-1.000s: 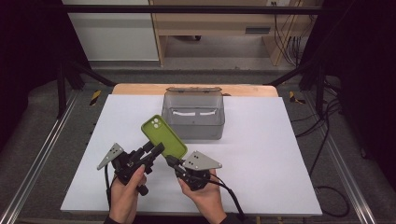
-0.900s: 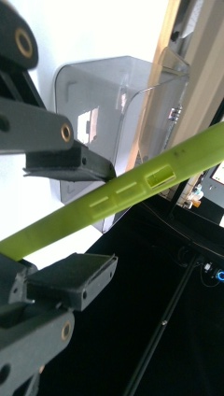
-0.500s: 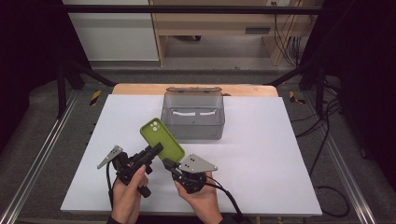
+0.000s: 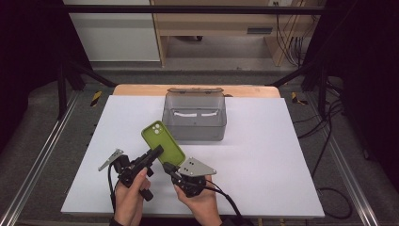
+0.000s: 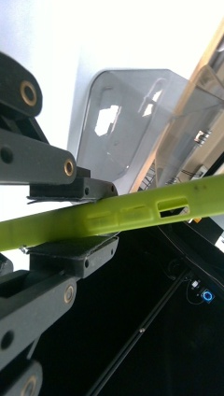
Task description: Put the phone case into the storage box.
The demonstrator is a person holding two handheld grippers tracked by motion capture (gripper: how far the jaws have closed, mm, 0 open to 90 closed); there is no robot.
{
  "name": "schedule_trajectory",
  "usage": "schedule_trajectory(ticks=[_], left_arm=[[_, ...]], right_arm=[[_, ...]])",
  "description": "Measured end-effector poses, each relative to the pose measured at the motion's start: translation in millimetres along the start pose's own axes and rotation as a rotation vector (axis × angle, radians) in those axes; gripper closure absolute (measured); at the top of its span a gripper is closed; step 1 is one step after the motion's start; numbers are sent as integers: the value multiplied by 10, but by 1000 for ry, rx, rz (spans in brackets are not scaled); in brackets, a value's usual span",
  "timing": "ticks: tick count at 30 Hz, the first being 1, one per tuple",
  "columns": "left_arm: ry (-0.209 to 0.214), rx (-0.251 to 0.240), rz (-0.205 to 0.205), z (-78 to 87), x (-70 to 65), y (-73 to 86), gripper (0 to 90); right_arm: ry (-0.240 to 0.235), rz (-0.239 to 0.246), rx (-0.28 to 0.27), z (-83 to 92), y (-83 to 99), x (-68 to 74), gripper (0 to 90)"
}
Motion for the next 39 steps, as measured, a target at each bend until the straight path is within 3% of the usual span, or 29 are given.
schedule_trajectory(ticks=[10, 13, 15, 18, 19, 20, 23, 24, 25, 26, 28, 29, 34, 35, 36, 37, 38, 39], left_arm=[[20, 12, 31, 7, 25, 36, 772], [7, 10, 12, 15, 36, 37, 773], [-11, 5, -14, 37, 59, 8, 773], [-34, -9, -43, 72, 86, -53, 773], [-60, -21, -88, 96, 98, -89, 773], [-60, -21, -88, 96, 98, -89, 773], [-86, -36, -122, 132, 129, -143, 773], [-86, -36, -122, 132, 129, -143, 773], [-94, -39, -130, 141, 143, -154, 773], [-101, -44, -136, 149, 154, -167, 773], [-111, -53, -140, 162, 173, -193, 773], [-117, -53, -157, 169, 183, -205, 773], [-132, -65, -171, 202, 202, -251, 773], [-140, -67, -187, 210, 209, -260, 773], [-163, -55, -240, 203, 234, -250, 773], [-176, -47, -263, 191, 252, -238, 773], [-176, -47, -263, 191, 252, -238, 773], [-183, -36, -275, 173, 281, -230, 773]], right_arm=[[1, 15, 27, -50, 76, 16, 870], [-10, 18, 41, -43, 75, 15, 791], [-5, 39, 43, -21, 43, -16, 673], [11, 54, 48, 12, 35, -60, 616], [20, 71, 60, 34, 53, -116, 544], [20, 71, 60, 34, 53, -116, 544], [49, 77, 70, 53, 128, -273, 395], [49, 77, 70, 53, 128, -273, 395], [102, 62, 108, 55, 188, -378, 240], [102, 62, 108, 55, 188, -378, 240], [145, 48, 155, 76, 260, -458, 130], [193, 67, 169, 142, 310, -532, 100], [223, 88, 156, 319, 368, -636, 77], [234, 96, 150, 469, 430, -704, 64], [238, 96, 146, 542, 470, -750, 67], [240, 91, 147, 607, 506, -804, 68], [240, 91, 147, 607, 506, -804, 68], [273, 86, 172, 739, 550, -961, 104]])
Point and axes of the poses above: each handheld gripper's, and its own axes: z roughly backward along the jaws, y roughly out of its underside, x roughly to its left, the point moved 8 cm from there along -z, roughly forward along the jaws, and after that the axes turned 13 degrees about z, right-handed, at the moved point
